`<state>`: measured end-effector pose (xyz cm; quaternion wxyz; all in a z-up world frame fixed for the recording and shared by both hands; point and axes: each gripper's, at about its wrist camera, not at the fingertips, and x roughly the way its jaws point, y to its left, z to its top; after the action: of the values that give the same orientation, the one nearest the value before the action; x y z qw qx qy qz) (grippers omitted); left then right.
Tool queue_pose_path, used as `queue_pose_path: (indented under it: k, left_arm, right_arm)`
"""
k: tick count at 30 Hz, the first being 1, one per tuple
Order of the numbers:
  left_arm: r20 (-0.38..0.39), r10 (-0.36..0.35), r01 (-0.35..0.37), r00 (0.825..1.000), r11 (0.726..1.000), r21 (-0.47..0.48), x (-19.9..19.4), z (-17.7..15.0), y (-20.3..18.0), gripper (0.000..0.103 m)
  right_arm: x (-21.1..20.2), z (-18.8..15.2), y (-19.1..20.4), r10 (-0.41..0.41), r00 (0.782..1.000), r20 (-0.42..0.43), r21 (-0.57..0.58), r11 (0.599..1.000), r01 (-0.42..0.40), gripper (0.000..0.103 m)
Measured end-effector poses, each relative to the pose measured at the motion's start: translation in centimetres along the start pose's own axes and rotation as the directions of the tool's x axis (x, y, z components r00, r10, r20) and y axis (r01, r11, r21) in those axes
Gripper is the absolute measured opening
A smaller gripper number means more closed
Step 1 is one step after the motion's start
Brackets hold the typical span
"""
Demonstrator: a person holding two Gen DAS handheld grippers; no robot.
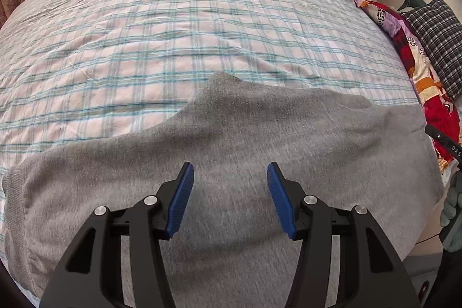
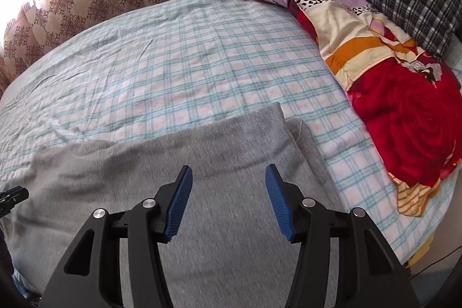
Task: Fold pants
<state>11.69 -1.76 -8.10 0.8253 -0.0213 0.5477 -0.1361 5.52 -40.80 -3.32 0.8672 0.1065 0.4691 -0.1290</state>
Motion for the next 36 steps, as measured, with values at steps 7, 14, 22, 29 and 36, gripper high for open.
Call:
queue_pose_path:
  k: [7, 14, 22, 29, 36]
  left_arm:
    - [-0.027, 0.035, -0.036, 0.999, 0.998, -0.053, 3.3, 1.3, 0.7, 0.054]
    - [0.003, 0.125, -0.125, 0.992, 0.989, -0.077, 4.3, 2.5, 0.5, 0.054]
    - [0.008, 0.107, -0.106, 0.994, 0.991, -0.082, 3.8, 2.9, 0.5, 0.054]
    - [0.032, 0.048, -0.046, 0.998, 0.997, -0.067, 1.3, 2.4, -0.4, 0.056]
    - [0.002, 0.037, -0.037, 0.999, 0.999, -0.037, -0.1, -0.1, -0.3, 0.070]
  right_arm:
    - [6.1, 1.3, -1.1, -0.089, 0.994, -0.071, 0.002, 0.996, 0.089, 0.053]
    - [6.7, 0.7, -1.1, -0.137, 0.989, -0.048, -0.019, 0.991, 0.136, 0.052]
    - [3.6, 0.8, 0.3, -0.125, 0.992, 0.004, -0.009, 0.992, 0.125, 0.055]
    - [1.2, -0.8, 6.4, 0.060, 0.998, -0.005, -0.104, 0.993, -0.060, 0.064]
    - [1.8, -3.9, 12.4, 0.156, 0.983, -0.093, -0.227, 0.958, -0.174, 0.064]
